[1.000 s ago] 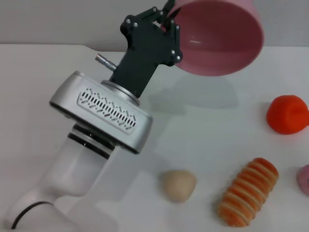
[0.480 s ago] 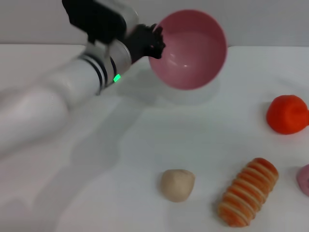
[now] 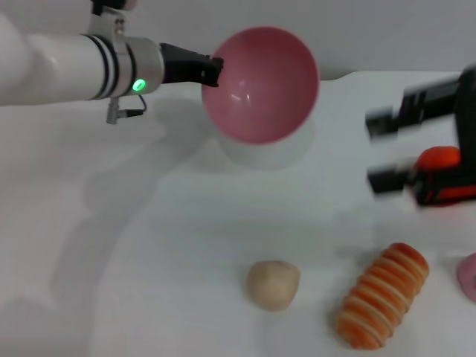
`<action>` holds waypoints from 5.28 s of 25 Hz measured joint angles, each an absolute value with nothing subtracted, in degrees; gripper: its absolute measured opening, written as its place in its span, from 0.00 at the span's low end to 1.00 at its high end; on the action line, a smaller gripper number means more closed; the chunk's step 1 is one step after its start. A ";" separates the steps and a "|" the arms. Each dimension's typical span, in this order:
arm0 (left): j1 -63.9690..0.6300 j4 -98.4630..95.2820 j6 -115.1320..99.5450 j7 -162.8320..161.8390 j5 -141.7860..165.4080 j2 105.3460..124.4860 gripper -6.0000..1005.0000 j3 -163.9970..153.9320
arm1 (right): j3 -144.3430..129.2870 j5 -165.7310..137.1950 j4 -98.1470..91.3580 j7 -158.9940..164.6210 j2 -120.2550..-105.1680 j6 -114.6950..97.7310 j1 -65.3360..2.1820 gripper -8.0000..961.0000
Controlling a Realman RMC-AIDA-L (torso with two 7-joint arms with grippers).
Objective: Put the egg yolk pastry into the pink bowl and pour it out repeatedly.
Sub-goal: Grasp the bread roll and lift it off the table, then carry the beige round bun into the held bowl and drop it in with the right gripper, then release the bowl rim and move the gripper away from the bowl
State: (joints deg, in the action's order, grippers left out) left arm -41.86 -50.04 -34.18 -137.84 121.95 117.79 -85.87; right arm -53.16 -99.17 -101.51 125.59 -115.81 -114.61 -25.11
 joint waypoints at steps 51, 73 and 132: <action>-39.64 -49.63 -39.03 -135.18 121.64 117.86 0.05 -82.62 | -105.99 -132.13 -65.13 134.72 -119.21 -77.04 -41.26 0.55; -39.73 -49.66 -39.28 -135.17 121.75 117.74 0.05 -82.42 | -99.72 -132.70 -83.60 136.02 -118.77 -86.06 -36.12 0.21; -45.32 -51.48 -73.68 -144.94 143.66 116.24 0.05 -77.96 | -66.41 -91.54 -85.19 100.63 -118.84 -66.28 -11.47 0.55</action>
State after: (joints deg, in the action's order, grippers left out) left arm -45.32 -51.48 -73.68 -144.94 143.66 116.24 -77.96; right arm -66.41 -91.54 -85.19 100.63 -118.84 -66.28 -11.47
